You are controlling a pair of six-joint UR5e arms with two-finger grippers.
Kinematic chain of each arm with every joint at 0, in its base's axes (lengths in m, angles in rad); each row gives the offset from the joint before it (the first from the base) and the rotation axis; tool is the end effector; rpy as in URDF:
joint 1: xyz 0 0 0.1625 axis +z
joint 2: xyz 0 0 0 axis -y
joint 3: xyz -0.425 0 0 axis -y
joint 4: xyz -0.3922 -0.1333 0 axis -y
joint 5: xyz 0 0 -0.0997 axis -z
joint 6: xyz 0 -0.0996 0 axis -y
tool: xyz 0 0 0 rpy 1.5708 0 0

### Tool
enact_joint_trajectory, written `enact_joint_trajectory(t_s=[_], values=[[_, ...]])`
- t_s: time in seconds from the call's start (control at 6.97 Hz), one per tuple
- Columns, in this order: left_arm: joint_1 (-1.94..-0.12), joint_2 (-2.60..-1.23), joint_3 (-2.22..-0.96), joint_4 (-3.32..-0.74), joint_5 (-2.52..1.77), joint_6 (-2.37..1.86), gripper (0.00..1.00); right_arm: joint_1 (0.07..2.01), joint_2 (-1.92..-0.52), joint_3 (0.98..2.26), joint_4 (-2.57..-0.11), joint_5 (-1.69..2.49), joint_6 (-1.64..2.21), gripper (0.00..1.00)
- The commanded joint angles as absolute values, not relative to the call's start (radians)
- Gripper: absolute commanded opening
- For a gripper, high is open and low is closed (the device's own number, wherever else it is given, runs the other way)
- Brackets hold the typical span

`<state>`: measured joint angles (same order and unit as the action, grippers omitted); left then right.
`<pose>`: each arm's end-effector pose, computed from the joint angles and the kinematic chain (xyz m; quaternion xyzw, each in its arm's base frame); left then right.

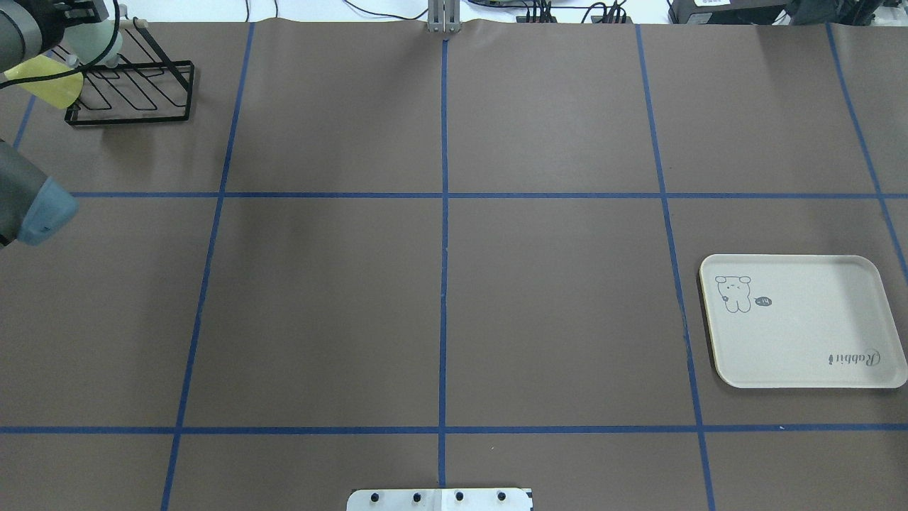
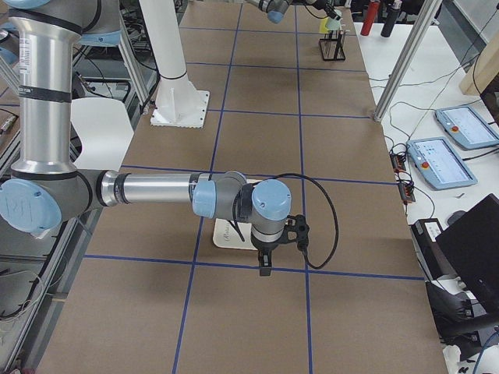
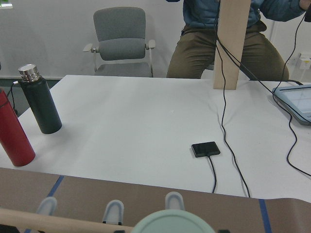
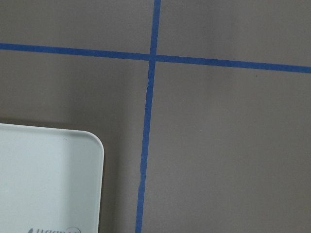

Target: Left arm grabs green cup and hands to right arm on tray

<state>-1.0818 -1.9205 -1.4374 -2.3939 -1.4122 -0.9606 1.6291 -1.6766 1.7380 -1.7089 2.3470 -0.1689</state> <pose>0.1803 -0.6562 0.4415 0.4162 0.2767 -0.2404 0.8321 0.0891 -0.4361 0.6396 0.0076 -0.3797 -0.0366 0.9243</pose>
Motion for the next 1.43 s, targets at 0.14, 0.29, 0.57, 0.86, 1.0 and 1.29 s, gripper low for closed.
enact_joint_trajectory(t_s=[0.14,0.29,0.57,0.86,1.0,1.29], values=[[-1.115,-1.916,-1.489,-2.391,-1.416,-0.945,0.45,1.629,-1.672,1.756,-1.706,2.383,-0.163,1.0],[-1.115,-1.928,-1.496,-2.39,-1.417,-0.959,0.41,1.629,-1.661,1.766,-1.707,2.42,-0.16,1.0],[-1.103,-1.968,-1.49,-2.387,-1.417,-1.047,0.4,1.628,-1.652,1.75,-1.66,2.463,-0.163,1.0],[-1.065,-1.976,-1.486,-2.387,-1.416,-1.142,0.4,1.609,-1.64,1.717,-1.396,2.442,-0.088,1.0],[-1.059,-1.976,-1.486,-2.387,-1.416,-1.201,0.4,1.586,-1.593,1.703,-1.312,2.418,0.069,1.0],[-1.045,-1.973,-1.499,-2.387,-1.416,-1.299,0.4,1.551,-1.517,1.703,-1.246,2.41,0.226,1.0]])
